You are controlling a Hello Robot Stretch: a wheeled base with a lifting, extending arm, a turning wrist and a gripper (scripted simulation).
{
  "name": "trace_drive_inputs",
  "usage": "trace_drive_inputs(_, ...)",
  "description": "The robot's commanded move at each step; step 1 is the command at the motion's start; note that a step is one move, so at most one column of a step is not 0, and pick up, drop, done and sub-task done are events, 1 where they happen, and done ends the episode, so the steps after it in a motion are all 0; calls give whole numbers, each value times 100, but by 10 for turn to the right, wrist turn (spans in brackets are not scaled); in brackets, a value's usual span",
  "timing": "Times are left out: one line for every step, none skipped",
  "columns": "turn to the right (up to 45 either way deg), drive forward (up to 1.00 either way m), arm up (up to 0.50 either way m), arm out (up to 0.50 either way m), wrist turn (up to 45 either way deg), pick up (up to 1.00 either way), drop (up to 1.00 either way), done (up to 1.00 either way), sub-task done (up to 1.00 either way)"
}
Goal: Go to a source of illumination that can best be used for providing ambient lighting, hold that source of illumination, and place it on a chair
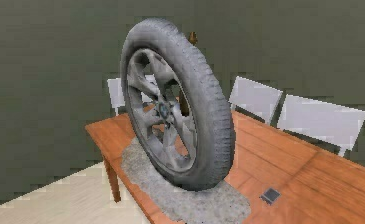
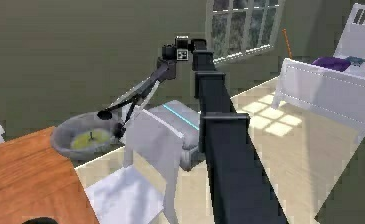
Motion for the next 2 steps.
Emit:
trace_drive_inputs(0,0,0,0,390,0,0,0,0)
trace_drive_inputs(0,0,-32,0,0,0,0,0,0)
